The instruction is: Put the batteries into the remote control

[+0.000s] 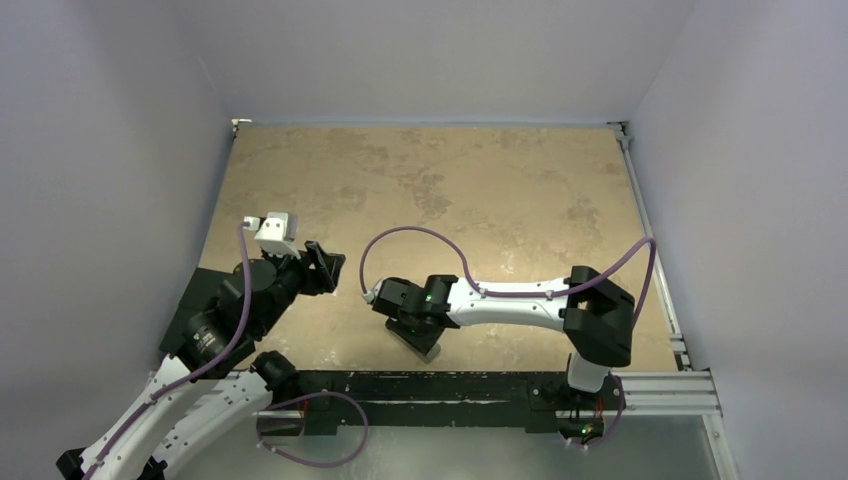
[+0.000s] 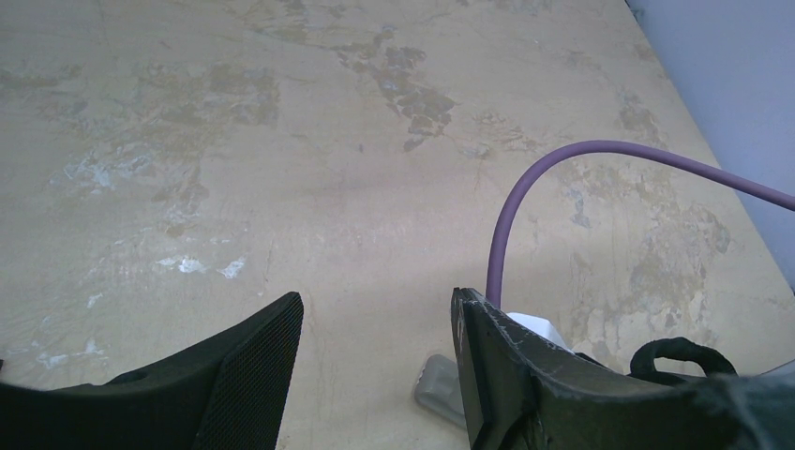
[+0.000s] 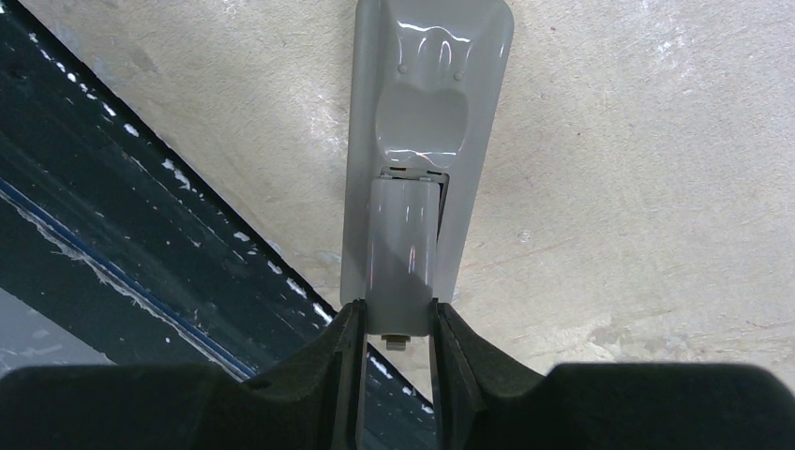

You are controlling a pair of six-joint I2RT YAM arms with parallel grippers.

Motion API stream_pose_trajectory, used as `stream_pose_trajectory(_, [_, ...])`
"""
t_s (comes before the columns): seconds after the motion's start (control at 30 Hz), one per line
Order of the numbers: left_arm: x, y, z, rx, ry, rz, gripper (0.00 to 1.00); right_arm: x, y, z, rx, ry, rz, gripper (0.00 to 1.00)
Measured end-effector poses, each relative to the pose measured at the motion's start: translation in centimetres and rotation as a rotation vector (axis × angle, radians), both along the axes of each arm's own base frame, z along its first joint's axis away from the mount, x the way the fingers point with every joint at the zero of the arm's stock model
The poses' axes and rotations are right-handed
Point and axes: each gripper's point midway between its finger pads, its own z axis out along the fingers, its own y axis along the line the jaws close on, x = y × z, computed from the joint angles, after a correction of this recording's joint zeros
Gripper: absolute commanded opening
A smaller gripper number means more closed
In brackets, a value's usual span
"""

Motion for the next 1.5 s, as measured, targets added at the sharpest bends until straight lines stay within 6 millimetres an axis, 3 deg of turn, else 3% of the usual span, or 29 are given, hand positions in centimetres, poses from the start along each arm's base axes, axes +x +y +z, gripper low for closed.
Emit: stream_pose_trajectory(1.5, [0.03,0.05,0.00,0.000,-0.001,0.003,0.60,0.70,-0.10,-0.52,0.006,-0.006,-0.029,0.19])
